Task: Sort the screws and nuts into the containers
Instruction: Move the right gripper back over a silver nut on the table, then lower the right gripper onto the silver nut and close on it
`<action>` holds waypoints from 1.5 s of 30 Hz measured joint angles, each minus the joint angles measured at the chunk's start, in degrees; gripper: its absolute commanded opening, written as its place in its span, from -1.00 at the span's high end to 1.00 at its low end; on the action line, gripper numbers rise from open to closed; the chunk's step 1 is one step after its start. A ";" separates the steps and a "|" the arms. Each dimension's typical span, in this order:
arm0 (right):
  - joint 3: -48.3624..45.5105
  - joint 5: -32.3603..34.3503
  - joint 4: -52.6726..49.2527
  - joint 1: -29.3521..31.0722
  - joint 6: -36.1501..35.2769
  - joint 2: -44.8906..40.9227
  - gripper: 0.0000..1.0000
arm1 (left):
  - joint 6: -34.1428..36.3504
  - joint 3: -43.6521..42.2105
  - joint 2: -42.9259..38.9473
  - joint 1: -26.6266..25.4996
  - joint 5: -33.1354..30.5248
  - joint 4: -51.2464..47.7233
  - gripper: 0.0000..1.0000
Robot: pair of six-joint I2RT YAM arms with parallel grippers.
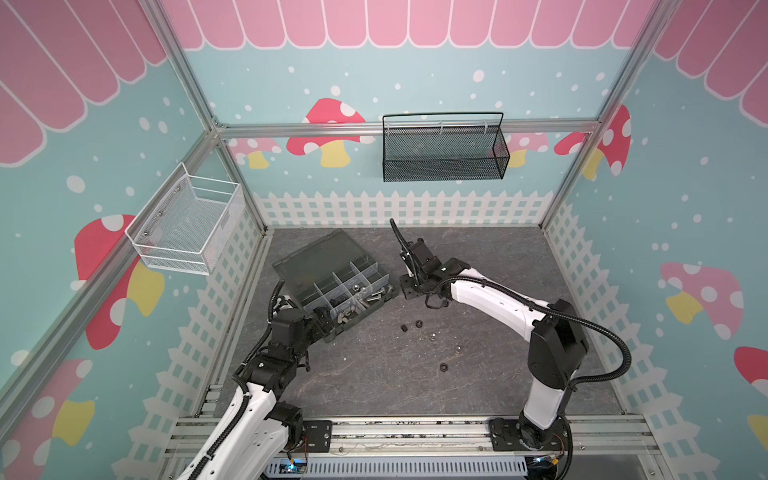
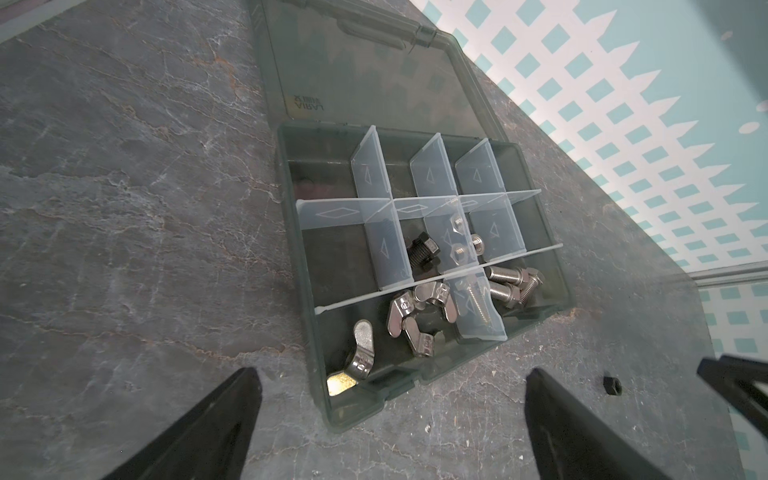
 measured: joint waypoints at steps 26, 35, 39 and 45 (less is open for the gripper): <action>-35.15 -7.93 -4.79 -7.26 6.78 -19.39 0.09 | -7.21 0.00 5.68 0.02 -0.35 1.92 -0.99; -36.37 -11.34 -3.54 -7.26 6.40 -18.86 0.14 | -7.76 0.00 6.64 0.02 1.40 3.28 -0.99; -36.59 -11.54 -2.73 -7.26 6.05 -17.59 0.16 | -8.09 -0.07 5.31 0.02 1.64 3.32 -1.00; -36.68 -11.47 -1.49 -7.54 5.51 -16.33 0.17 | -8.31 -0.57 3.63 0.02 1.62 3.48 -1.00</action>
